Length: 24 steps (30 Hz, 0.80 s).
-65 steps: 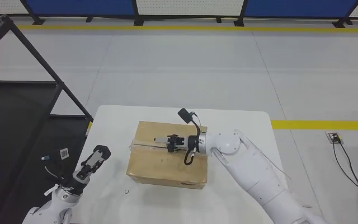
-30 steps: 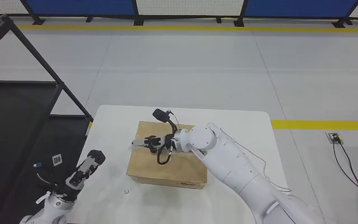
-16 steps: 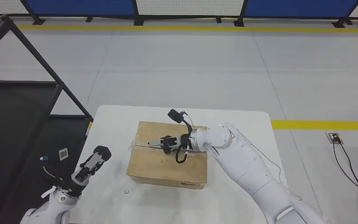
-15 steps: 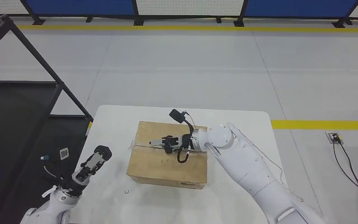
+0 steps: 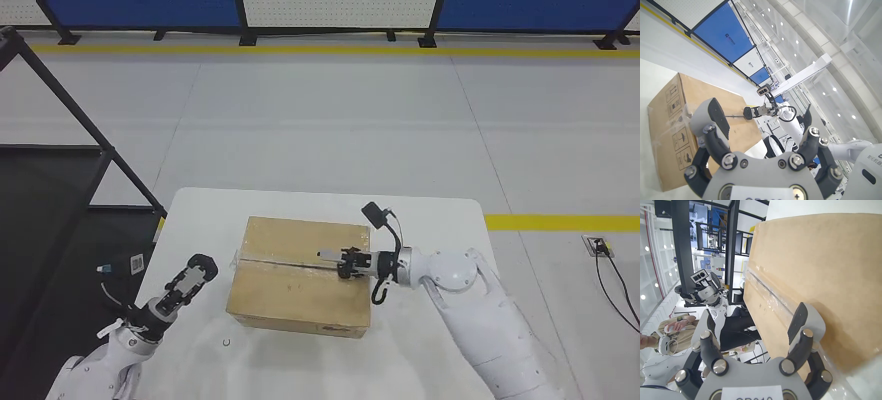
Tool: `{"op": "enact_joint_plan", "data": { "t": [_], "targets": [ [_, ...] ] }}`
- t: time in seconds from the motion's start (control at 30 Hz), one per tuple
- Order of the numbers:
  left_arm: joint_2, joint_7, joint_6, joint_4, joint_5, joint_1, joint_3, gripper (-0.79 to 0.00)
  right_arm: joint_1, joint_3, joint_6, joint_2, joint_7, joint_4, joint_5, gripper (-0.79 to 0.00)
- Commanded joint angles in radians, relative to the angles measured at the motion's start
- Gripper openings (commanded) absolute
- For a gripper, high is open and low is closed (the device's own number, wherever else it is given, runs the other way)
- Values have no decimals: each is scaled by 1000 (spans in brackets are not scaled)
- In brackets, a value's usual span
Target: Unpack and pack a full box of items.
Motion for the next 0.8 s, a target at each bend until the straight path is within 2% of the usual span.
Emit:
{"op": "enact_joint_plan", "data": {
  "t": [0.0,0.43,0.77],
  "targets": [
    [-1,-1,2,-1,5,-6,9,0,-43,41,17,13,-4,-39,-11,0],
    [-3,1,18,-16,37,-13,29,0,-184,205,-18,59,-26,-98,55,0],
    [-3,2,24,-11,47,-14,32,0,-166,171,-58,61,-28,-23,103,0]
  ]
}}
